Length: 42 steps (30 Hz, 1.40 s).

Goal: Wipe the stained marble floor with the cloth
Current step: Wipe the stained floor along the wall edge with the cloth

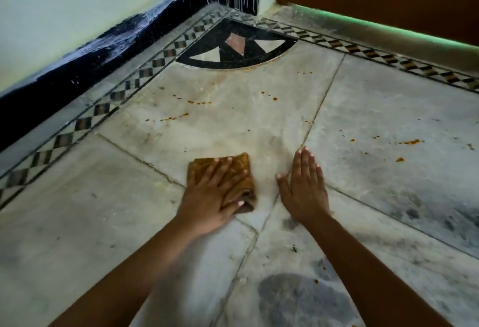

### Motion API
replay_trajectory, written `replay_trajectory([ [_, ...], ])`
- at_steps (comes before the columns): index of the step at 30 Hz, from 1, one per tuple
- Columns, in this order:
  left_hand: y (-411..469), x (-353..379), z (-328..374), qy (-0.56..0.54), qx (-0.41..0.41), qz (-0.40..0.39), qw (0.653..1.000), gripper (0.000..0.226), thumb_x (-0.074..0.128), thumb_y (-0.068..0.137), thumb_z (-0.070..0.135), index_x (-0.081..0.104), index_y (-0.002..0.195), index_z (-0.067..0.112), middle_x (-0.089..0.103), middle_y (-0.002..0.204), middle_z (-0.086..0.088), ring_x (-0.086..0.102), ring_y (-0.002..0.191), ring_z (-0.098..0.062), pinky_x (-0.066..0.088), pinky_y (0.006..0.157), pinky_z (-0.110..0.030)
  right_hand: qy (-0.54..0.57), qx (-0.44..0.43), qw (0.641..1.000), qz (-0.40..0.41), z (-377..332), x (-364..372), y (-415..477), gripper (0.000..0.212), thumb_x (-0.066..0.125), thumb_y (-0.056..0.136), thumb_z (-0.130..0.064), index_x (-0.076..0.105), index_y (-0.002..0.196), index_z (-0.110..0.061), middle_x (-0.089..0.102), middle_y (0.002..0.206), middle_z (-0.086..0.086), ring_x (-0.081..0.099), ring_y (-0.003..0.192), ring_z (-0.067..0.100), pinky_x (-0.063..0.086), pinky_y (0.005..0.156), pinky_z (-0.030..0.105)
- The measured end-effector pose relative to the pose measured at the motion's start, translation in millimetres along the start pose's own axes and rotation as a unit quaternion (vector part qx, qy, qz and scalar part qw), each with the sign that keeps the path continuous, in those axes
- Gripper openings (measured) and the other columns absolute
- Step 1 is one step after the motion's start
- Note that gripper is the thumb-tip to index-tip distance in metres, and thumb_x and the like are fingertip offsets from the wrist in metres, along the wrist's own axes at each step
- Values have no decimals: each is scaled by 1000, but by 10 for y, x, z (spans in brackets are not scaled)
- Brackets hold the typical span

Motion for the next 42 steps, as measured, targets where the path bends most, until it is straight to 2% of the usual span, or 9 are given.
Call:
replay_trajectory([
  [7,494,-15,-928,-75,-276,-45,957,65,25,91,64,9,148,39,3,159,3,1,145,-28,-1,111,-61,-34,0,999,1,-154,215,108,81,-2,82,-55,1,149,-9,-3,158,8,-4,146,20,-6,115,34],
  [11,342,7,-434,-27,-164,-42,985,71,13,80,68,13,146,44,4,159,2,5,145,-29,-3,109,-64,-32,5,999,36,-171,258,104,79,5,86,-55,12,149,-8,11,157,9,7,145,22,-1,116,35],
  [14,-189,9,-457,-12,-67,-4,998,61,23,86,64,27,143,42,27,155,-1,25,141,-33,20,106,-65,-28,10,999,41,-172,234,103,76,10,88,-54,14,149,-8,13,157,9,10,145,21,3,117,36],
  [16,-309,-7,-907,-14,-127,-26,991,64,18,88,67,28,144,37,31,153,-4,29,139,-34,25,104,-64,-30,19,999,33,-179,229,105,76,11,88,-53,13,149,-9,12,157,9,9,145,21,3,117,37],
  [21,298,-89,-1451,-62,-337,-61,938,68,26,91,63,1,149,36,5,159,1,0,146,-27,1,111,-63,-29,24,999,16,-171,240,122,74,14,89,-52,12,149,-9,12,157,9,9,145,21,3,117,38],
  [28,118,5,-87,-15,-93,-25,995,69,39,78,62,29,143,38,28,154,-6,27,139,-37,12,103,-72,-18,36,999,3,-169,202,121,73,21,88,-49,18,148,-7,18,155,11,15,144,24,7,116,39],
  [32,477,-26,6,-53,-19,-25,998,64,37,78,65,32,139,46,30,153,0,26,140,-33,12,103,-69,-26,27,999,-3,-180,210,122,73,19,89,-49,16,149,-8,14,156,11,11,145,23,3,116,37],
  [38,1503,42,-254,-87,-139,-49,985,60,45,82,57,39,139,40,18,157,7,11,145,-26,6,109,-63,-26,30,999,5,-180,211,130,72,18,90,-49,13,149,-9,12,157,9,9,145,21,-2,116,35],
  [42,1003,19,-5,-55,-17,-10,998,61,32,81,62,41,137,41,25,155,4,22,142,-28,11,107,-61,-19,29,999,5,-171,229,127,71,21,90,-49,16,149,-9,14,157,10,12,145,22,2,116,37],
])
Point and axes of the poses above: each hand's wrist, its own y-axis towards the middle knuckle, its own x-axis out of the palm, z = x × y, the point moved 6 cm from there along y, towards the middle knuckle
